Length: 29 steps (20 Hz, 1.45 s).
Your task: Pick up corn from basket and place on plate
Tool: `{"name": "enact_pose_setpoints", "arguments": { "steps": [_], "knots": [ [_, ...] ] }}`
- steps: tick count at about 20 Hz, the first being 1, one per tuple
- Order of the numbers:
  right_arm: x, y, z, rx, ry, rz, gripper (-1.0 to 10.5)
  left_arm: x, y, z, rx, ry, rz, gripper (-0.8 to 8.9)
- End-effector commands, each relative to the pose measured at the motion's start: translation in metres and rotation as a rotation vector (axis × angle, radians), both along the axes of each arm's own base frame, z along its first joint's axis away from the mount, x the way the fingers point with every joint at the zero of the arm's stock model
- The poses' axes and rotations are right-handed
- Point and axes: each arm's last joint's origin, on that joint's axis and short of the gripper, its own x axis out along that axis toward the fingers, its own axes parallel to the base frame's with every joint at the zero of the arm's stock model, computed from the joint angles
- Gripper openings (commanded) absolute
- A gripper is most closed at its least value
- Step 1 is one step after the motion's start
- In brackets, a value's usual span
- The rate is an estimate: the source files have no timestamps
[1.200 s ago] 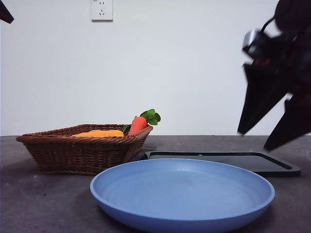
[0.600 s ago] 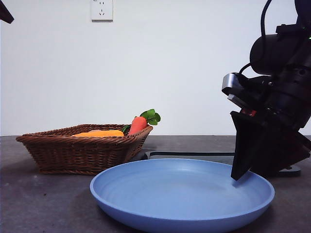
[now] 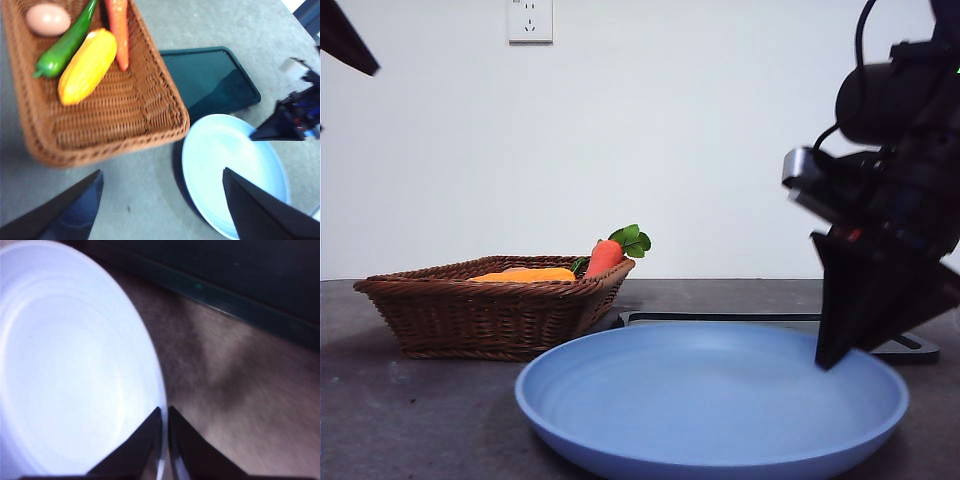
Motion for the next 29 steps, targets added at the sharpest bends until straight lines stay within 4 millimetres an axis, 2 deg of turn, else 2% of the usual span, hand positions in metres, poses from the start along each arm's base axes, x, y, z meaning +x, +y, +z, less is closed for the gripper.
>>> {"name": "enact_pose_setpoints", "arguments": {
  "steps": [1,5,9,13,17,21,29],
  "knots": [
    [-0.005,-0.002,0.020,0.026,-0.050,-0.003,0.0,0.015,-0.006,0.007,0.042,-0.041,-0.005,3.90],
    [-0.025,-0.010,0.053,0.062,-0.129,-0.004,0.0,0.051,-0.023,0.009,0.181,-0.051,-0.017,3.90],
    [-0.045,-0.017,0.082,0.107,-0.215,-0.030,0.0,0.097,-0.045,0.008,0.313,-0.028,-0.043,3.89],
    [-0.062,-0.023,0.099,0.137,-0.266,-0.049,0.0,0.144,-0.069,0.002,0.431,-0.006,-0.082,3.89],
    [-0.072,-0.029,0.109,0.151,-0.304,-0.079,0.0,0.183,-0.082,-0.013,0.477,0.035,-0.116,3.89],
    [-0.077,-0.035,0.115,0.163,-0.329,-0.117,0.0,0.205,-0.089,-0.037,0.499,0.077,-0.137,3.89],
    [-0.078,-0.040,0.114,0.142,-0.323,-0.146,0.0,0.218,-0.101,-0.081,0.527,0.165,-0.178,3.87]
  ]
}}
